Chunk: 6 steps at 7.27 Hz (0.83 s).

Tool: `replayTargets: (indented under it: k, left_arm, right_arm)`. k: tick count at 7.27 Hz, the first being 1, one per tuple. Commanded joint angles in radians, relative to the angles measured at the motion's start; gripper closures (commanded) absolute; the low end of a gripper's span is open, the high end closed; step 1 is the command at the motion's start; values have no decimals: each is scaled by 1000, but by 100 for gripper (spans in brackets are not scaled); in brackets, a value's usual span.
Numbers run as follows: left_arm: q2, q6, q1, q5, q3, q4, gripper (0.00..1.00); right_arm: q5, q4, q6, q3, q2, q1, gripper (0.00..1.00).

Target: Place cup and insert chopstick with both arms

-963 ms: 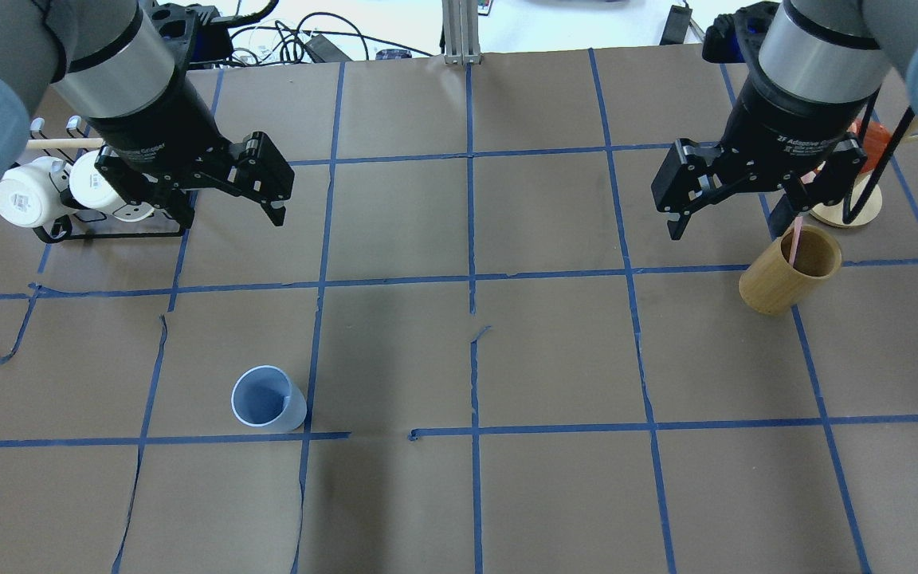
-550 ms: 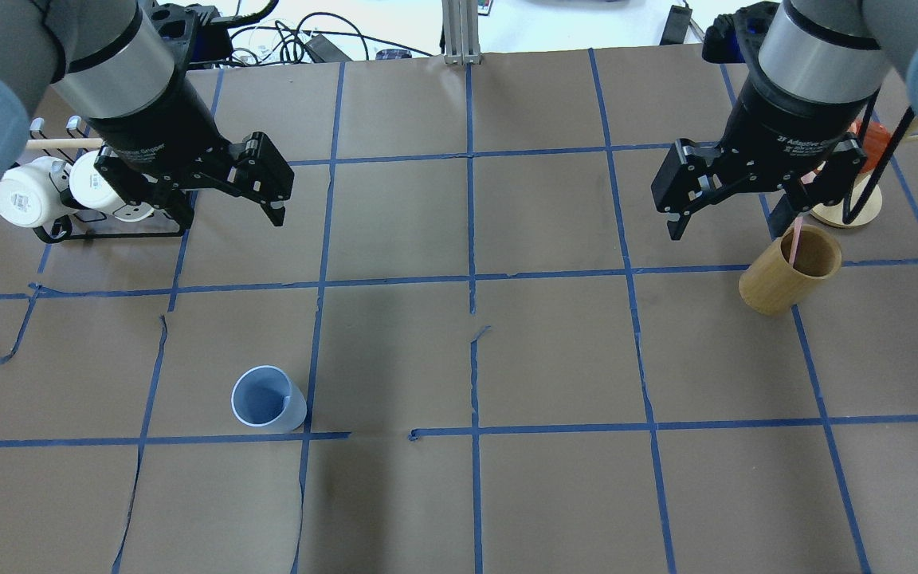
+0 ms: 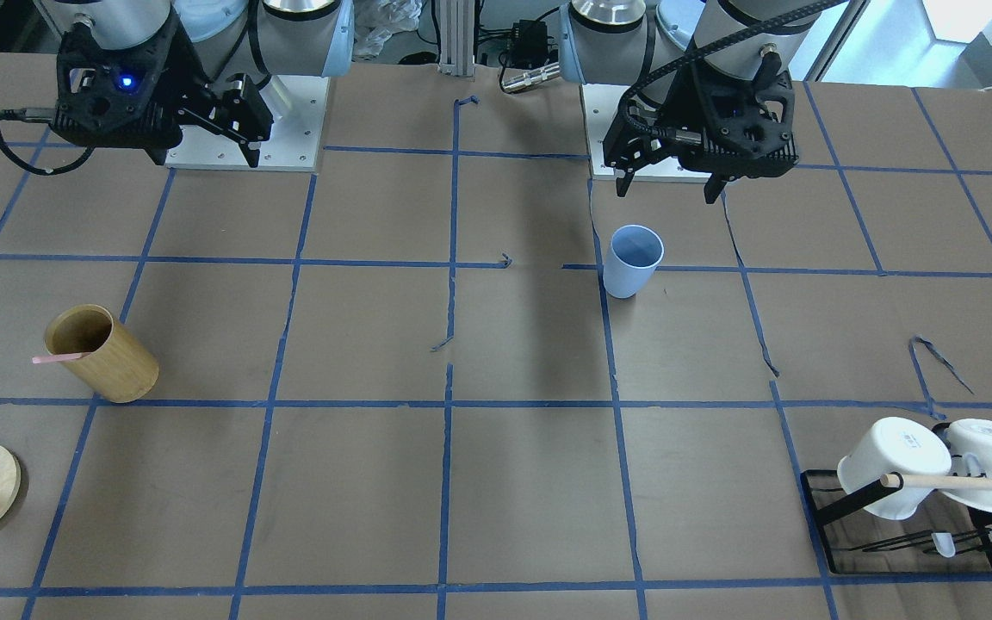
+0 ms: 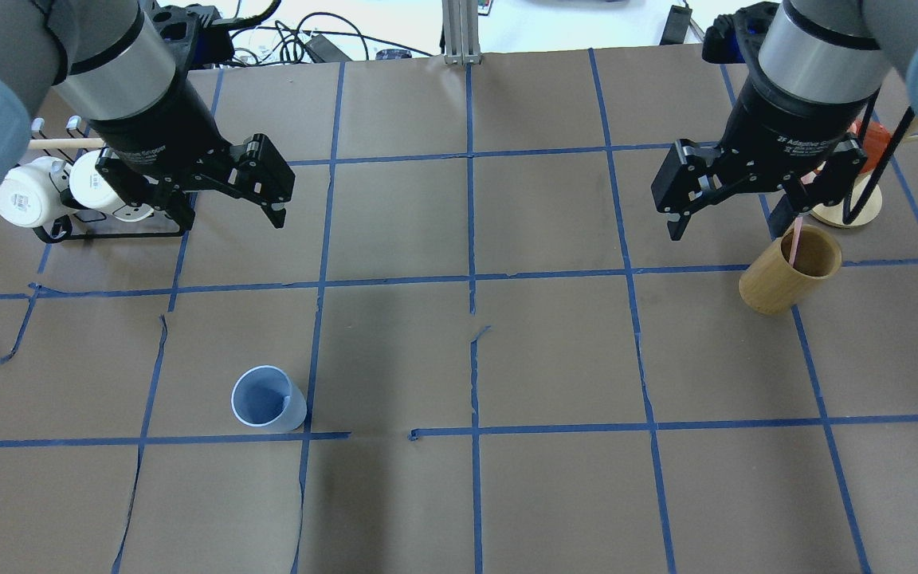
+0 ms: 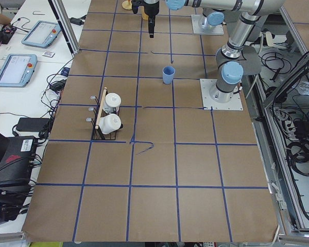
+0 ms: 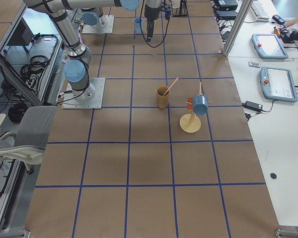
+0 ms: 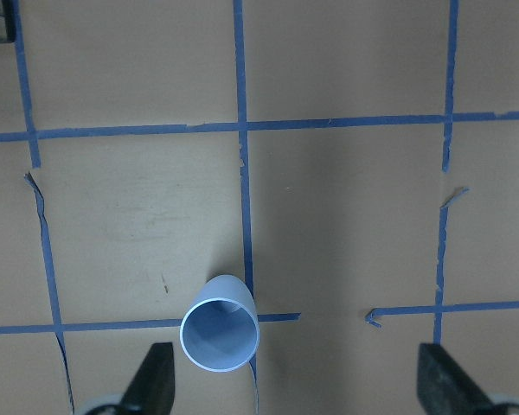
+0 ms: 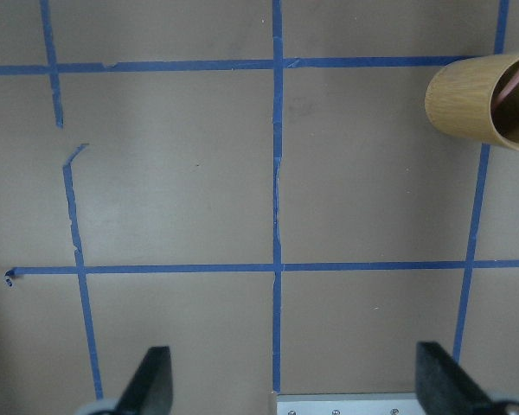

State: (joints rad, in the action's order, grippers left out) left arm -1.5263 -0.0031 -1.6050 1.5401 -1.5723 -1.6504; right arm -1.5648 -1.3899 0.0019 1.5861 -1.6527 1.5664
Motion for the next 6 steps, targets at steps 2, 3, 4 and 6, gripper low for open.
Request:
replayTargets:
  k: [2, 3, 4, 6]
  left_arm:
    - [2, 0, 2, 2, -6, -5, 0]
    - [5, 2, 2, 2, -32, -3, 0]
    - [6, 29, 4, 2, -63, 3, 0]
    - [3, 28, 5, 3, -119, 1, 0]
  right_arm:
    - [-93, -23, 0, 0, 13, -5, 0]
    - [-115, -147, -9, 3, 17, -11, 0]
    - [-119, -194, -89, 9, 37, -31, 0]
    - [-106, -242, -248, 15, 56, -101, 0]
